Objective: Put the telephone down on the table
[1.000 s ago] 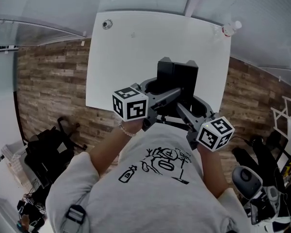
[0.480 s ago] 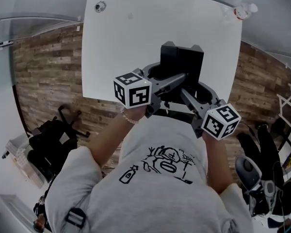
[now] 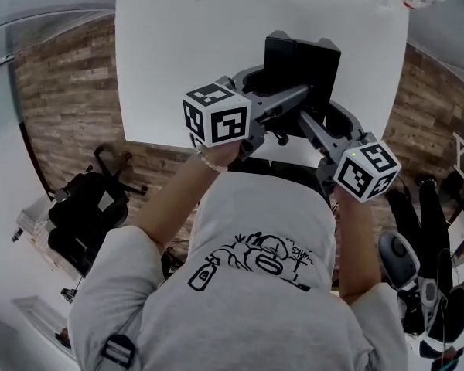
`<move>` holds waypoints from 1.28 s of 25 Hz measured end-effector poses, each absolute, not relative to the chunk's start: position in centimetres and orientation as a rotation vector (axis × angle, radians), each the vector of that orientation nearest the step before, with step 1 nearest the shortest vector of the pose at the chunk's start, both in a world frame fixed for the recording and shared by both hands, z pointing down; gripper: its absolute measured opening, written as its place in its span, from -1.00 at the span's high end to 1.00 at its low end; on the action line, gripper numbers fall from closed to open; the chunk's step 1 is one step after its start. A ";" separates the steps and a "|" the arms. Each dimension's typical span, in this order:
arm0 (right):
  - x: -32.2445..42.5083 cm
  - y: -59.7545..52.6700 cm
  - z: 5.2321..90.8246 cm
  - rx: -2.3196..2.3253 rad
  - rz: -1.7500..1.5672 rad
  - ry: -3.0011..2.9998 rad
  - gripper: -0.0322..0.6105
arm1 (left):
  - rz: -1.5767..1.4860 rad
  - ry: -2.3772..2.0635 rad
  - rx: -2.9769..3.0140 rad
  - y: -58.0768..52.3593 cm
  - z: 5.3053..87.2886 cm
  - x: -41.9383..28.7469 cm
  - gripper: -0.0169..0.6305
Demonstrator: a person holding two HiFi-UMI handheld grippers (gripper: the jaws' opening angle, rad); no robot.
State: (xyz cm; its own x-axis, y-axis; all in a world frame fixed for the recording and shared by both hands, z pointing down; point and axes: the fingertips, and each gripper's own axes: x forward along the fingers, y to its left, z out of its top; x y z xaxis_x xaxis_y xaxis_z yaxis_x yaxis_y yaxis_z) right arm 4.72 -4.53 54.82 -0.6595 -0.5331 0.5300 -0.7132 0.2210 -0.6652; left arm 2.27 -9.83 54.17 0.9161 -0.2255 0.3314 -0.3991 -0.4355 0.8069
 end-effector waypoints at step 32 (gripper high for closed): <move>7.2 -7.6 62.5 1.197 1.458 -2.241 0.20 | 0.302 -0.478 2.094 -12.9 61.4 5.1 0.08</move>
